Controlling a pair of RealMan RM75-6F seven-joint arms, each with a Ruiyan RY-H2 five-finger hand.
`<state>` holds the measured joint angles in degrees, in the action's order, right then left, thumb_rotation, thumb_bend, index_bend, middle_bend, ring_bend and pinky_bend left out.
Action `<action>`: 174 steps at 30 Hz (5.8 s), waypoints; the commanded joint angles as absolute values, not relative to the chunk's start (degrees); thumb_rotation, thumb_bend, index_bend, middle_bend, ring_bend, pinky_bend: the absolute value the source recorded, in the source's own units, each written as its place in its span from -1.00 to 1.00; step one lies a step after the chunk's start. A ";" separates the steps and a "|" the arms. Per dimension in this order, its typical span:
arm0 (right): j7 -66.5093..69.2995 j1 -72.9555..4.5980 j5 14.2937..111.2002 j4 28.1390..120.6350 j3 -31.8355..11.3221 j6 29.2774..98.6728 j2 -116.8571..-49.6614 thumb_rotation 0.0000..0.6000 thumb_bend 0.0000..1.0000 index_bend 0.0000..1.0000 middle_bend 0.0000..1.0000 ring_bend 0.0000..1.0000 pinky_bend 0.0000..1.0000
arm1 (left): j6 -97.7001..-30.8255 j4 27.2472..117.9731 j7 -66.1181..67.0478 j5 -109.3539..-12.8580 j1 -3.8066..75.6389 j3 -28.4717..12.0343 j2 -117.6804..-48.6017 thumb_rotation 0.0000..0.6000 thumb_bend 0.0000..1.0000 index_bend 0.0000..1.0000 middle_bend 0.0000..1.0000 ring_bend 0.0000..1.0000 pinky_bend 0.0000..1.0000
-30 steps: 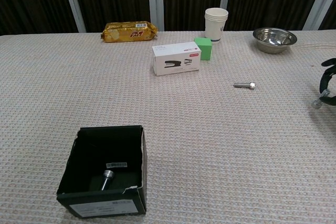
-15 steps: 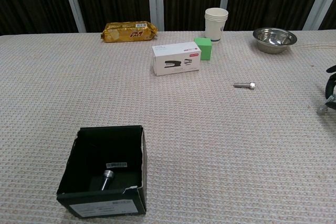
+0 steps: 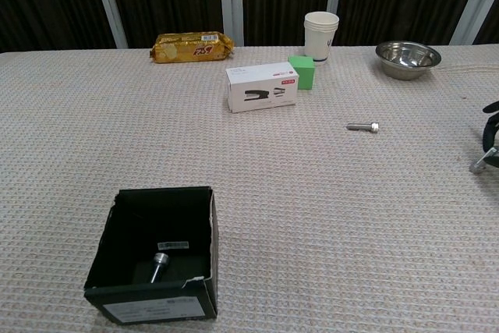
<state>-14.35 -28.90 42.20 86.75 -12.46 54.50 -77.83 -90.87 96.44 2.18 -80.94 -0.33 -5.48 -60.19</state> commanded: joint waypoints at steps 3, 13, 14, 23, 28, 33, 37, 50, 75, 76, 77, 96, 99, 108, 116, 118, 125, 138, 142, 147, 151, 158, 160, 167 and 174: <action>-14.92 -29.18 41.86 87.08 -12.10 54.47 -77.51 1.00 -0.30 0.12 -1.00 -1.00 -1.00 | -90.86 96.48 2.24 -80.94 -0.32 -5.48 -60.21 1.00 -0.92 -0.90 -0.99 -1.00 -0.75; -15.67 -29.71 40.86 87.67 -11.58 54.43 -76.94 1.00 -0.30 0.02 -1.00 -1.00 -1.00 | -90.84 96.50 2.39 -80.95 -0.29 -5.48 -60.27 1.00 -0.92 -0.90 -0.99 -1.00 -0.75; -15.73 -29.76 40.76 87.76 -11.53 54.41 -76.86 1.00 -0.30 0.01 -1.00 -1.00 -1.00 | -90.82 96.51 2.39 -80.96 -0.28 -5.48 -60.26 1.00 -0.92 -0.90 -0.99 -1.00 -0.75; -15.58 -29.87 40.60 89.11 -11.40 54.77 -75.77 1.00 -0.33 -0.28 -1.00 -1.00 -1.00 | -90.93 96.49 2.32 -80.85 -0.34 -5.55 -60.26 1.00 -0.92 -0.90 -0.99 -1.00 -0.75; -13.19 -28.98 44.31 94.10 -13.06 57.67 -72.61 1.00 -0.43 -0.39 -1.00 -1.00 -1.00 | -90.87 96.43 1.97 -80.71 -0.32 -5.66 -60.23 1.00 -0.92 -0.90 -0.99 -1.00 -0.75; -17.41 -30.52 44.37 99.70 -14.22 60.72 -70.60 1.00 -0.43 -0.39 -1.00 -1.00 -1.00 | -90.50 96.40 1.81 -80.82 -0.13 -5.59 -60.26 1.00 -0.92 -0.90 -0.99 -1.00 -0.75; -23.87 -35.08 37.79 101.57 -16.26 60.88 -71.95 1.00 -0.44 -0.39 -1.00 -1.00 -1.00 | -90.26 96.25 1.51 -80.60 -0.03 -5.69 -60.19 1.00 -0.92 -0.90 -0.99 -1.00 -0.75; -40.58 -51.16 18.27 88.33 -21.44 68.16 -88.98 1.00 -0.44 -0.35 -1.00 -1.00 -1.00 | -90.36 95.57 1.70 -79.34 0.01 -6.38 -60.43 1.00 -0.92 -0.90 -0.99 -1.00 -0.75; -39.27 -53.50 17.73 73.76 -23.01 65.54 -100.37 1.00 -0.44 -0.19 -1.00 -1.00 -1.00 | -90.01 95.54 1.12 -78.91 0.06 -6.51 -60.14 1.00 -0.92 -0.90 -0.99 -1.00 -0.75; -38.99 -53.42 17.82 73.18 -23.05 65.30 -100.78 1.00 -0.44 -0.18 -1.00 -1.00 -1.00 | -90.07 95.52 0.92 -78.87 0.00 -6.54 -60.07 1.00 -0.92 -0.90 -0.99 -1.00 -0.75; -38.80 -53.37 17.97 72.73 -23.10 65.12 -101.08 1.00 -0.44 -0.17 -1.00 -1.00 -1.00 | -90.09 95.49 0.78 -78.85 -0.04 -6.54 -60.01 1.00 -0.92 -0.90 -0.99 -1.00 -0.75; -37.31 -52.69 19.54 66.75 -24.44 62.17 -104.31 1.00 -0.44 0.01 -1.00 -1.00 -1.00 | -90.39 95.44 0.23 -78.55 -0.34 -6.70 -59.68 1.00 -0.92 -0.90 -0.99 -1.00 -0.75; -37.22 -52.62 19.76 66.35 -24.54 61.79 -104.46 1.00 -0.43 0.03 -1.00 -1.00 -1.00 | -90.33 95.49 0.45 -78.50 -0.34 -6.65 -59.71 1.00 -0.92 -0.90 -0.99 -1.00 -0.75; -36.40 -52.34 19.98 64.78 -25.07 60.26 -105.16 1.00 -0.44 0.10 -1.00 -1.00 -1.00 | -90.39 95.65 0.84 -78.42 -0.41 -6.61 -59.69 1.00 -0.92 -0.90 -0.99 -1.00 -0.75; -35.97 -52.39 20.66 63.21 -25.46 59.35 -105.86 1.00 -0.44 0.12 -1.00 -1.00 -1.00 | -90.36 95.66 0.92 -78.33 -0.39 -6.68 -59.74 1.00 -0.92 -0.90 -0.99 -1.00 -0.75; -36.09 -52.44 20.72 62.78 -25.61 59.21 -106.06 1.00 -0.44 0.13 -1.00 -1.00 -1.00 | -90.42 95.66 0.97 -78.39 -0.40 -6.67 -59.75 1.00 -0.92 -0.90 -0.99 -1.00 -0.75; -36.52 -52.49 20.80 62.04 -25.94 58.87 -106.53 1.00 -0.44 0.15 -1.00 -1.00 -1.00 | -90.39 95.69 1.09 -78.33 -0.39 -6.70 -59.78 1.00 -0.92 -0.90 -0.99 -1.00 -0.75; -37.09 -52.71 20.97 60.63 -26.72 58.42 -107.23 1.00 -0.38 0.18 -1.00 -1.00 -1.00 | -90.37 95.61 1.09 -78.19 -0.39 -6.78 -59.78 1.00 -0.92 -0.90 -0.99 -1.00 -0.75; -37.26 -52.54 21.07 61.09 -26.86 58.32 -106.97 1.00 -0.36 0.22 -1.00 -1.00 -1.00 | -90.38 95.64 1.23 -78.27 -0.38 -6.75 -59.82 1.00 -0.92 -0.90 -0.99 -1.00 -0.75; -37.14 -52.22 21.45 62.26 -27.01 58.56 -106.48 1.00 -0.32 0.24 -1.00 -1.00 -1.00 | -90.45 95.70 1.35 -78.40 -0.41 -6.69 -59.85 1.00 -0.92 -0.90 -0.99 -1.00 -0.75; -36.96 -51.94 21.71 63.45 -27.11 58.71 -105.96 1.00 -0.32 0.25 -1.00 -1.00 -1.00 | -90.52 95.72 1.27 -78.41 -0.46 -6.69 -59.80 1.00 -0.92 -0.90 -0.99 -1.00 -0.75; -36.44 -51.53 22.23 66.00 -27.35 58.96 -104.75 1.00 -0.32 0.25 -1.00 -1.00 -1.00 | -90.44 95.71 1.21 -78.28 -0.47 -6.72 -59.76 1.00 -0.92 -0.90 -0.99 -1.00 -0.75; -36.34 -51.43 22.27 66.68 -27.40 59.05 -104.38 1.00 -0.32 0.25 -1.00 -1.00 -1.00 | -90.44 95.72 1.25 -78.32 -0.46 -6.71 -59.77 1.00 -0.92 -0.90 -0.99 -1.00 -0.75; -35.73 -50.94 22.22 68.88 -27.70 59.52 -102.87 1.00 -0.32 0.25 -1.00 -1.00 -1.00 | -90.63 95.75 1.14 -78.37 -0.57 -6.72 -59.73 1.00 -0.92 -0.89 -0.99 -1.00 -0.75; -35.15 -50.52 21.90 70.11 -27.89 59.70 -101.51 1.00 -0.32 0.25 -1.00 -1.00 -1.00 | -90.57 95.79 1.35 -78.46 -0.53 -6.66 -59.77 1.00 -0.92 -0.89 -0.99 -1.00 -0.75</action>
